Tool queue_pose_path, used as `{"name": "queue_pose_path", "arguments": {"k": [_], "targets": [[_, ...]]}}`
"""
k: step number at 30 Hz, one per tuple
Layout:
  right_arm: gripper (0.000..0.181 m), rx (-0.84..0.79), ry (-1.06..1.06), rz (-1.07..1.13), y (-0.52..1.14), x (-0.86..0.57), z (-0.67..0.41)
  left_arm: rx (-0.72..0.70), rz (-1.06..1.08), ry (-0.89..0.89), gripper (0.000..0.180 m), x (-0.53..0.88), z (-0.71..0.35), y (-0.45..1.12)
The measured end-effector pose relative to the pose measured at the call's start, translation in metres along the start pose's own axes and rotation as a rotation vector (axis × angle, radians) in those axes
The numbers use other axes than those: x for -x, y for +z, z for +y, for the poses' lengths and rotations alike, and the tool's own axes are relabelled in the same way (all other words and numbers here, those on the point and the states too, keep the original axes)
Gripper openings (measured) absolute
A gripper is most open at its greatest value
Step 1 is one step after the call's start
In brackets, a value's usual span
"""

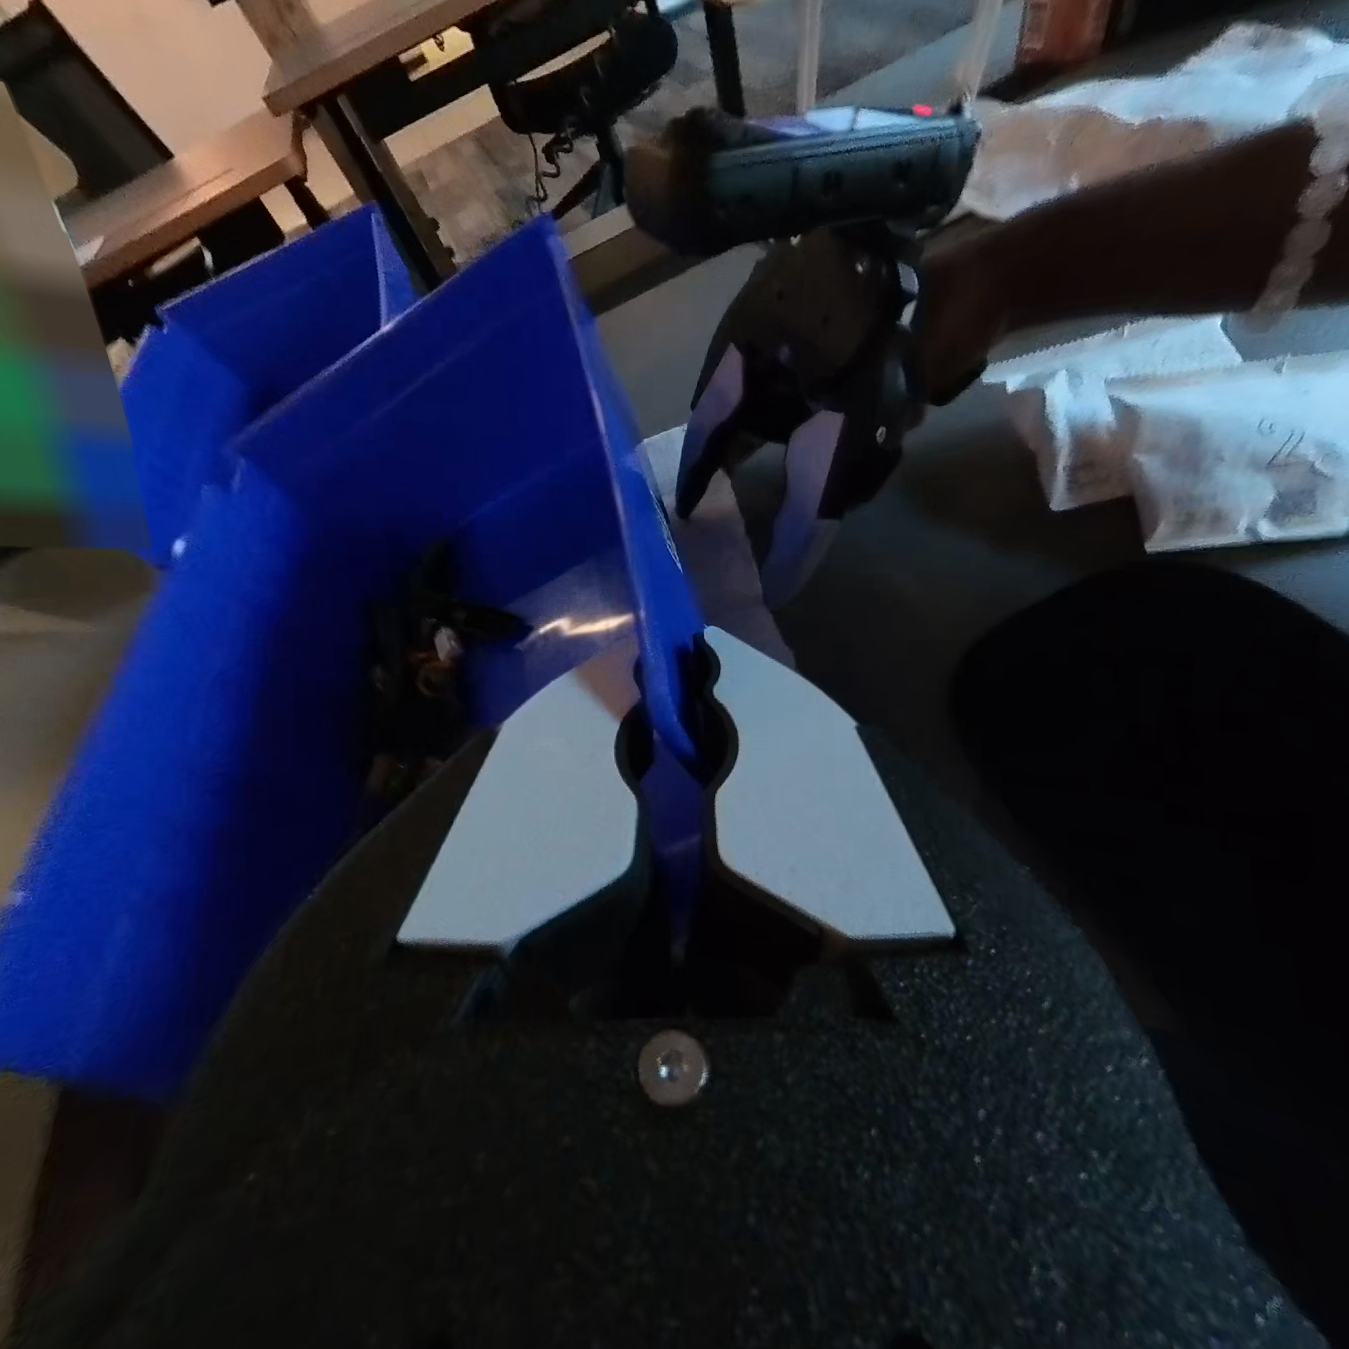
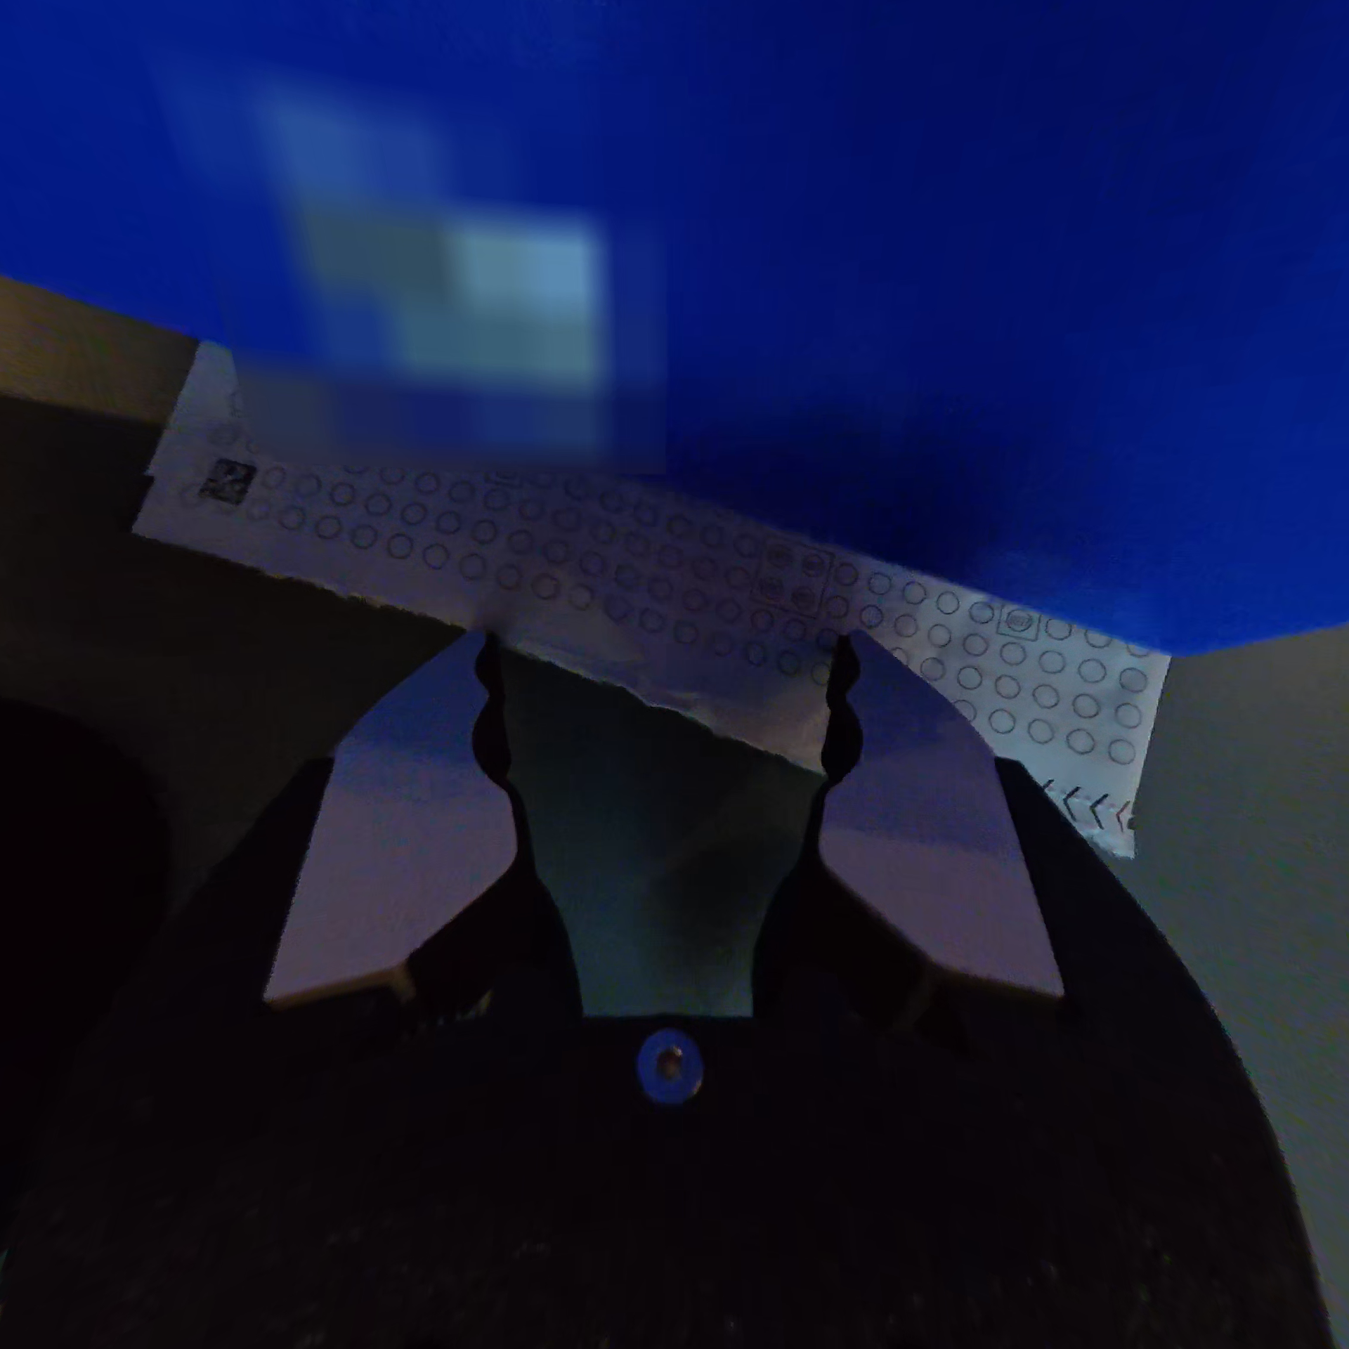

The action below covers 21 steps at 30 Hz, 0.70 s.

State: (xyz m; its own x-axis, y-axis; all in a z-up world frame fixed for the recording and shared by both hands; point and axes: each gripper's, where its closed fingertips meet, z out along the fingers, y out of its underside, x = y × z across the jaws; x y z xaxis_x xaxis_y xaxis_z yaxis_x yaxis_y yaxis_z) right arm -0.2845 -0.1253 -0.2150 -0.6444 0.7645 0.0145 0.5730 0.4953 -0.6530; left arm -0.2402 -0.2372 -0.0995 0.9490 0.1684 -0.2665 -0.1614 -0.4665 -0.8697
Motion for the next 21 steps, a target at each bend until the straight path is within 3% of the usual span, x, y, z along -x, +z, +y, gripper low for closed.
{"name": "queue_pose_path", "arguments": {"k": [21], "targets": [[0.079, -0.092, -0.041, -0.021, -0.003, 0.001, 0.0, -0.001, -0.041, 0.05, 0.013, -0.045, 0.013, 0.038]]}}
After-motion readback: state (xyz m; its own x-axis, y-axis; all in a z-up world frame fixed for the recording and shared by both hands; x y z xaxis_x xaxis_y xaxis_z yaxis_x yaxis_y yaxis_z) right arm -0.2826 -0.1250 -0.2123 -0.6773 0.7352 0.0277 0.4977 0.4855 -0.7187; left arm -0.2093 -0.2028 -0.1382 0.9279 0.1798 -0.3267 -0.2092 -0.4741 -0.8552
